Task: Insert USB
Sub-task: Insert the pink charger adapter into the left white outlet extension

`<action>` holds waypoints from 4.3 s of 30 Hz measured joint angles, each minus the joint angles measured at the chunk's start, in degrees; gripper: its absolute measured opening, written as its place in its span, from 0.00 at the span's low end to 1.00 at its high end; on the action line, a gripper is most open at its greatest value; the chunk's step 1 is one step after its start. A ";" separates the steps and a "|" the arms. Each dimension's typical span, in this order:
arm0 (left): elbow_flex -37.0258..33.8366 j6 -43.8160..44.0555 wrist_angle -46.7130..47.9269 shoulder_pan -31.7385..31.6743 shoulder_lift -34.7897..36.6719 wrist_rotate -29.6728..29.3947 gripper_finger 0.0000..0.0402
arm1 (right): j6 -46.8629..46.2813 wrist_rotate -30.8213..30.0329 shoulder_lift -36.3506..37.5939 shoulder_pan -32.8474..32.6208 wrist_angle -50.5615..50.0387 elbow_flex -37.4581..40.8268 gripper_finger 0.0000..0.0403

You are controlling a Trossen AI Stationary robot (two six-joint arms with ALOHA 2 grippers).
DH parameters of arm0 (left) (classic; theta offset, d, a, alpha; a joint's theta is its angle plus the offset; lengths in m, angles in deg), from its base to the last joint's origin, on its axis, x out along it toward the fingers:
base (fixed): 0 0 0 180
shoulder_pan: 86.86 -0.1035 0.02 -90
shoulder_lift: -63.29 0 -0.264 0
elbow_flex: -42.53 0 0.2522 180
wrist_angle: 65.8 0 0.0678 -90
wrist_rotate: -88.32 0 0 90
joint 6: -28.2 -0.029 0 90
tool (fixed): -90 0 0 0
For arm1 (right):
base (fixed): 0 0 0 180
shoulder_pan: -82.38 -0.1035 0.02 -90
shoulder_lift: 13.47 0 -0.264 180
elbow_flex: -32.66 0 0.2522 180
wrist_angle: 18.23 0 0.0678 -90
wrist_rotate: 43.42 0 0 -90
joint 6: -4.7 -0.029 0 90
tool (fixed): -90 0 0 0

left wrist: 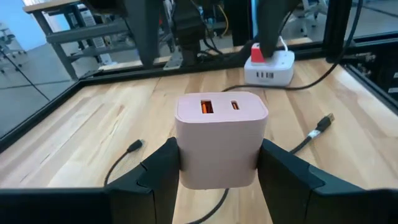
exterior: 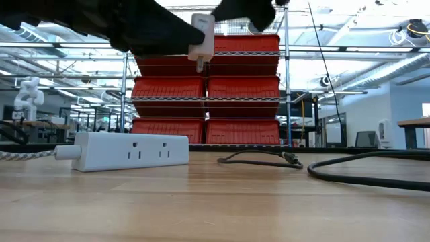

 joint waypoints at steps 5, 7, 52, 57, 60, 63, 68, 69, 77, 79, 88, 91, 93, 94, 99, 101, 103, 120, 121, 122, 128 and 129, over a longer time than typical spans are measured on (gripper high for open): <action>0.00 0.15 0.30 -0.09 0.00 0.02 0.46 | 0.53 0.01 -4.24 0.00 1.11 0.04 0.65; 0.00 0.17 0.31 -0.09 0.00 0.11 0.46 | -0.33 -0.03 -5.02 0.00 2.96 0.04 0.65; 0.08 3.12 3.20 -0.10 -0.02 -0.85 0.56 | 1.28 -1.14 -8.85 0.69 5.85 -0.61 0.40; 0.21 2.77 3.18 -0.13 0.00 -1.75 0.57 | 1.05 -2.46 -8.18 0.68 5.61 -0.61 0.40; 0.35 2.52 3.13 0.03 0.17 -3.48 0.57 | 0.91 -3.27 -7.26 0.67 5.65 -0.61 0.40; 0.35 1.16 3.63 0.60 0.17 -5.51 0.58 | 0.66 -4.71 -6.22 0.63 5.67 -0.61 0.40; 0.35 -1.56 4.59 2.62 0.16 -8.65 0.58 | -0.41 -6.66 -4.23 0.54 5.04 -0.61 0.40; 0.34 -1.89 5.36 3.23 0.15 -9.29 0.58 | -0.58 -7.71 -3.81 0.59 5.01 -0.61 0.40; 2.70 13.21 29.28 9.69 2.56 -14.23 0.57 | -11.45 -13.38 -4.78 0.06 4.32 -0.74 0.40; 3.96 20.19 38.44 11.74 2.98 -14.54 0.55 | -14.09 -14.41 -7.22 -0.22 5.70 -0.68 0.40; 7.13 47.32 64.36 17.09 2.61 -10.46 0.41 | -24.46 -21.41 -18.89 -0.66 19.15 -0.61 0.40; 7.13 49.59 64.76 17.70 0.77 -10.15 0.39 | -25.91 -22.85 -21.23 -0.66 22.12 -1.74 0.40; 7.13 49.64 63.10 17.71 -0.96 -9.97 0.38 | -25.95 -23.17 -22.98 -0.90 21.79 -3.31 0.40; 7.13 49.65 62.39 17.68 -1.84 -9.94 0.38 | -25.97 -23.11 -23.68 -1.00 21.34 -4.26 0.40; 7.23 51.15 59.72 17.57 -4.65 -11.44 0.38 | -27.06 -25.61 -26.13 -1.81 16.21 -9.33 0.40; 7.23 52.06 59.46 17.55 -4.87 -11.58 0.38 | -27.65 -26.70 -26.87 -1.86 12.65 -10.70 0.40; 7.21 52.17 59.47 17.55 -4.87 -11.58 0.38 | -28.89 -27.22 -27.06 -1.78 10.44 -11.19 0.40; 7.10 52.63 59.26 17.55 -4.96 -11.90 0.38 | -40.83 -28.84 -27.01 -2.01 5.95 -11.21 0.40; 7.09 52.62 59.07 17.55 -4.96 -11.93 0.38 | -41.06 -28.87 -27.01 -2.05 5.95 -11.21 0.40; 7.08 52.63 58.87 17.55 -4.96 -11.93 0.38 | -41.13 -28.99 -27.01 -2.05 5.89 -11.21 0.40; 7.06 52.63 58.56 17.48 -5.00 -12.52 0.38 | -42.83 -29.13 -27.01 -2.25 5.82 -11.21 0.40; 7.04 52.64 58.45 17.32 -5.02 -12.74 0.38 | -42.96 -29.47 -27.01 -2.38 5.84 -11.21 0.40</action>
